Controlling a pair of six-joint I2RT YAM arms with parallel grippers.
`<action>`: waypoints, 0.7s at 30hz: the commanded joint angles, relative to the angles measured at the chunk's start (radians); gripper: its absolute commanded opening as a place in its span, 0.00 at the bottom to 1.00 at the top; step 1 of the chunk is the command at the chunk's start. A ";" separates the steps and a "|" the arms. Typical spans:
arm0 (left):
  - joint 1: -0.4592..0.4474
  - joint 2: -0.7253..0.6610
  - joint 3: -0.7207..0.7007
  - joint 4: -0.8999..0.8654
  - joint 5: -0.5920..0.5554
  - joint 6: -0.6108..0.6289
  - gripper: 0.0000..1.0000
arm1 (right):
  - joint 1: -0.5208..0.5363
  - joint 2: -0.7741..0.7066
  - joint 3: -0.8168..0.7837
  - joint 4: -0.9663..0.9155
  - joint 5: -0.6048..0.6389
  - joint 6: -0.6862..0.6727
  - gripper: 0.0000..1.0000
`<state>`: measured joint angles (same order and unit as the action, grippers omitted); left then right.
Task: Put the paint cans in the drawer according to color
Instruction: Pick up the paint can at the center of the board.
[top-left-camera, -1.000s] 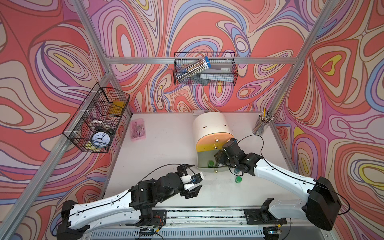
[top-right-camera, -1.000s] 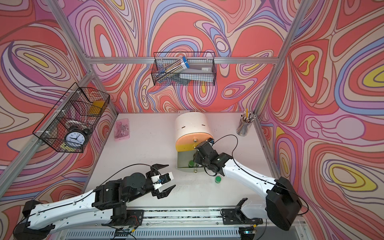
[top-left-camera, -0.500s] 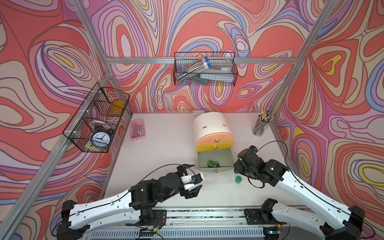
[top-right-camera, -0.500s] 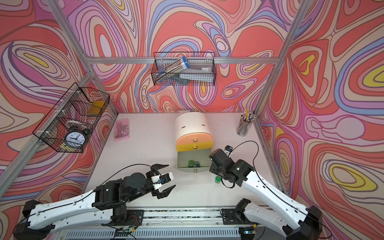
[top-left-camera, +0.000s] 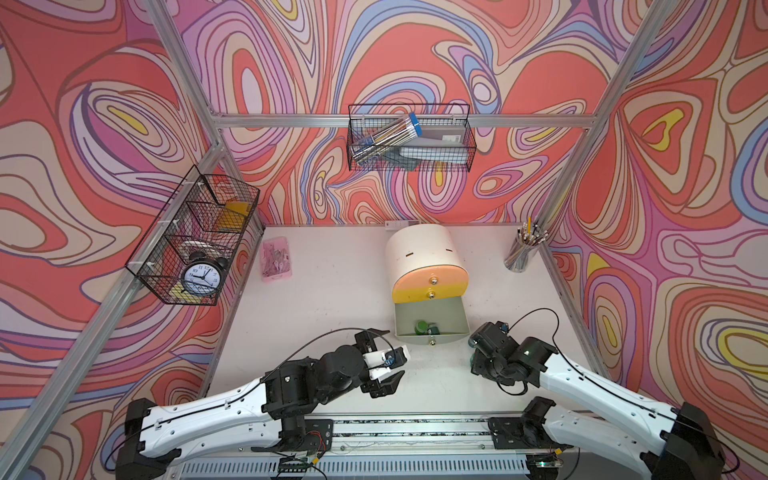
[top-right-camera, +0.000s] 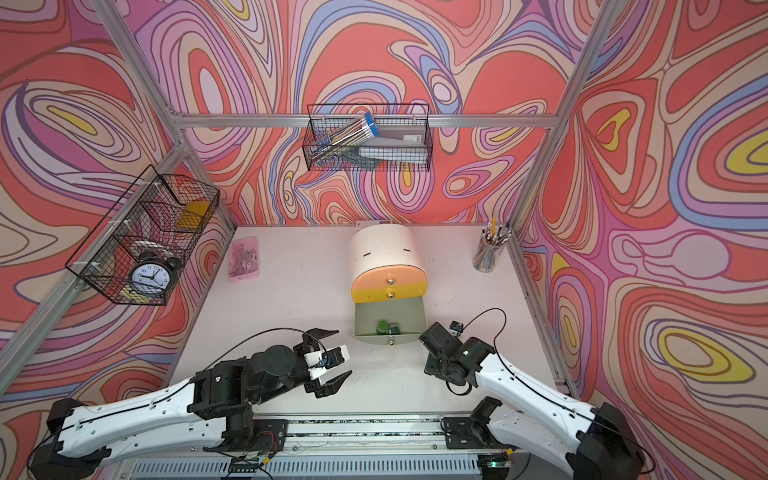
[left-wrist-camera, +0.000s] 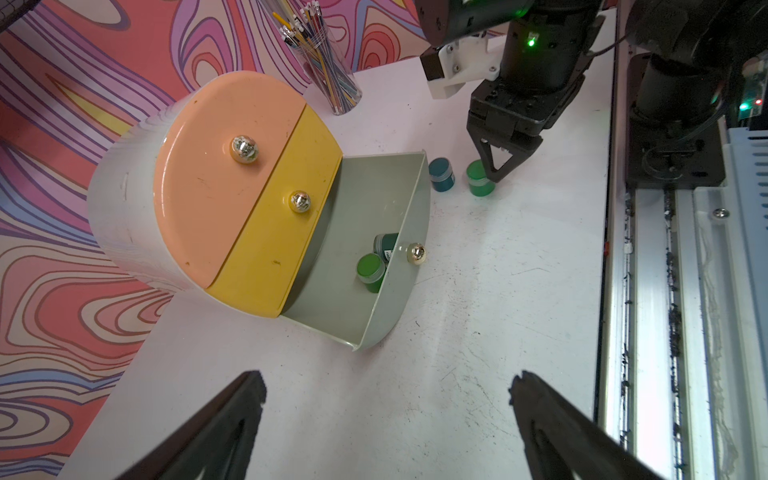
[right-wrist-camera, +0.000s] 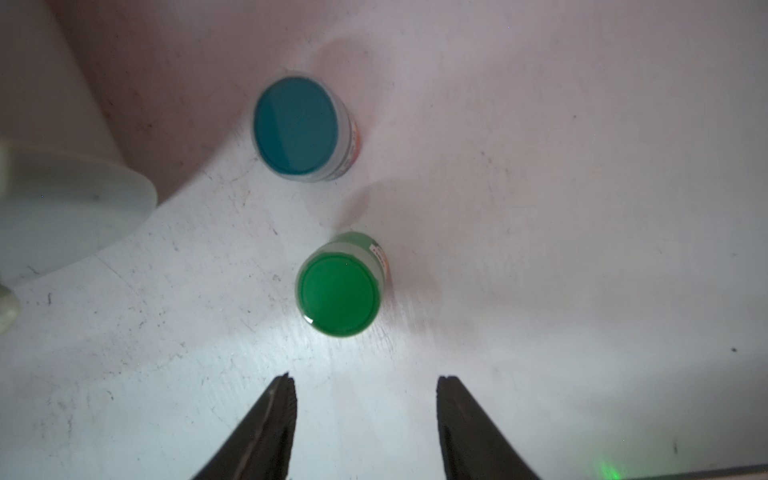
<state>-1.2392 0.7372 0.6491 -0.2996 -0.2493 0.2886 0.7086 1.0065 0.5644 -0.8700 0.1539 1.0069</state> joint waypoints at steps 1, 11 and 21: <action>-0.003 0.005 0.008 -0.011 -0.016 0.006 0.99 | 0.006 0.069 -0.012 0.088 0.043 -0.034 0.56; -0.003 0.004 0.006 -0.016 -0.017 0.005 0.99 | -0.040 0.238 0.023 0.189 0.101 -0.099 0.48; -0.003 0.007 0.005 -0.011 -0.012 0.007 0.99 | -0.055 0.140 0.109 0.019 0.204 -0.144 0.26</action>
<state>-1.2392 0.7460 0.6491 -0.3004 -0.2577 0.2886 0.6594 1.2179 0.6140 -0.7498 0.2832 0.8799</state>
